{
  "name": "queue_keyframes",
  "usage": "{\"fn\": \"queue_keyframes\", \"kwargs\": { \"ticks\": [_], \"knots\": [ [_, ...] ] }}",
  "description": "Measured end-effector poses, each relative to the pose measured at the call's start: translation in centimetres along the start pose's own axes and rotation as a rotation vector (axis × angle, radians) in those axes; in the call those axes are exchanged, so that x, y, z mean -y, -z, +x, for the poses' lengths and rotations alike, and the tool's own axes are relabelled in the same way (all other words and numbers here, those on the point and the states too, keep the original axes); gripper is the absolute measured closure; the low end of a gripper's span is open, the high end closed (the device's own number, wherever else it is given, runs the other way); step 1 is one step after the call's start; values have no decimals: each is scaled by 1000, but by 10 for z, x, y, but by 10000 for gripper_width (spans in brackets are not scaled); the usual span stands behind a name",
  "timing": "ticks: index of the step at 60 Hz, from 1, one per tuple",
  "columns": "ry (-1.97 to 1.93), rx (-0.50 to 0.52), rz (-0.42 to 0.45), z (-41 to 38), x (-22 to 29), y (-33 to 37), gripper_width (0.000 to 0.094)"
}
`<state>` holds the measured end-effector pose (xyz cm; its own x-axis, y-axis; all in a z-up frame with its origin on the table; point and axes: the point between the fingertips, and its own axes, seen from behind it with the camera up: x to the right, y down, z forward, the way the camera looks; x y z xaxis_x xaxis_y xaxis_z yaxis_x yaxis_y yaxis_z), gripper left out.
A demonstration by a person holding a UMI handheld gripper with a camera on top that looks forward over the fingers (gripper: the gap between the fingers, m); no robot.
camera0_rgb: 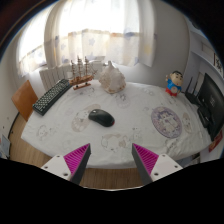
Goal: Arrange mouse
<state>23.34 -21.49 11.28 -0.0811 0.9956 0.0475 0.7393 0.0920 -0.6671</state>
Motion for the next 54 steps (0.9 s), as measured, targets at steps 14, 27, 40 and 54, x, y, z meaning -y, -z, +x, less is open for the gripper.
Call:
{"fn": "queue_keyframes", "kwargs": {
  "ticks": [14,27,40,54],
  "knots": [
    [7,-19,91,-32,13,-41,80],
    [9,-43,147,-36,18,-92,82],
    [18,-52,176,-37,33,-149,82],
    [-1,-56,189,-26,57,-206,79]
  ]
}}
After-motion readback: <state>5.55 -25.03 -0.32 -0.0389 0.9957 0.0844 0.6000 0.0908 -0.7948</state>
